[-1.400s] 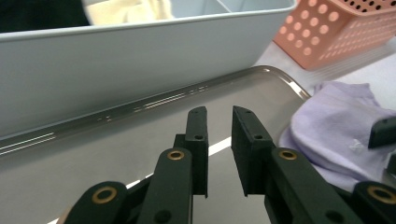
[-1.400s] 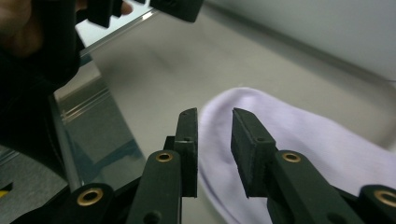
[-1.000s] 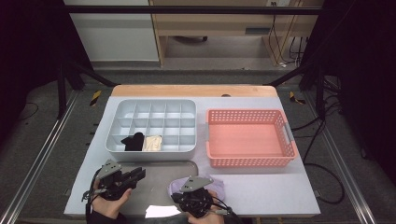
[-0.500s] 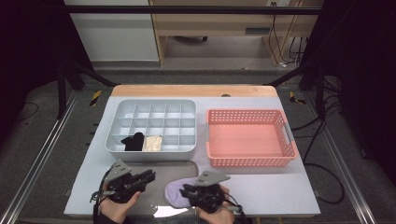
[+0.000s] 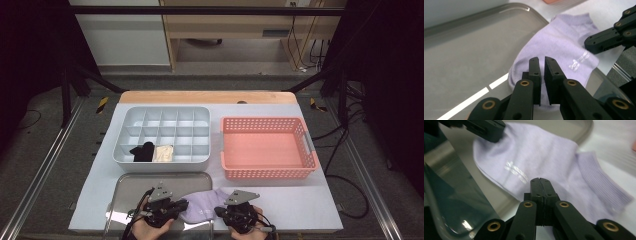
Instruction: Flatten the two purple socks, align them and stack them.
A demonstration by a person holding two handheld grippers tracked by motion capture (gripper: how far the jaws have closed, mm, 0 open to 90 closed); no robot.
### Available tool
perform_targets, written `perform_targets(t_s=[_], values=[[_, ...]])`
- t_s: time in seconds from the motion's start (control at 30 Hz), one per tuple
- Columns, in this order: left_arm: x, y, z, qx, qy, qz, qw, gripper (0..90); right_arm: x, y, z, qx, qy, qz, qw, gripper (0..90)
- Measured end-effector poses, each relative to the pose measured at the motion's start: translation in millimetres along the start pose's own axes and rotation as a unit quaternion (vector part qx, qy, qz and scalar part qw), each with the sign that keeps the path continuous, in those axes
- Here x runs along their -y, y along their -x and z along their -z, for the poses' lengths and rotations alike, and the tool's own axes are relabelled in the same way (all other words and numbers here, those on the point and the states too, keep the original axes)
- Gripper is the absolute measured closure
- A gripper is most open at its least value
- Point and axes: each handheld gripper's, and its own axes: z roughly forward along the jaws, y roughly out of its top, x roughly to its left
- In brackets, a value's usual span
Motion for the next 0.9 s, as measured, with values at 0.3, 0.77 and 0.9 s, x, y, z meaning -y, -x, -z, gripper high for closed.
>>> perform_targets(t_s=[0.3, 0.77, 0.9], values=[[-6.4, -0.5, 8.3, -0.01, 0.03, -0.009, 0.9994, 79.2, -4.3, 13.6, 20.3, 0.024, 0.046, -0.019, 0.9984, 85.9], [0.7, -18.4, 5.6, -0.05, 0.013, 0.022, 0.9984, 65.8, 8.5, 44.9, 16.4, 0.062, 0.031, -0.055, 0.9961, 68.6], [3.6, -17.8, 4.1, -0.049, 0.003, 0.02, 0.9986, 66.0, 9.3, 40.6, 13.4, 0.065, 0.025, -0.046, 0.9965, 72.9]])
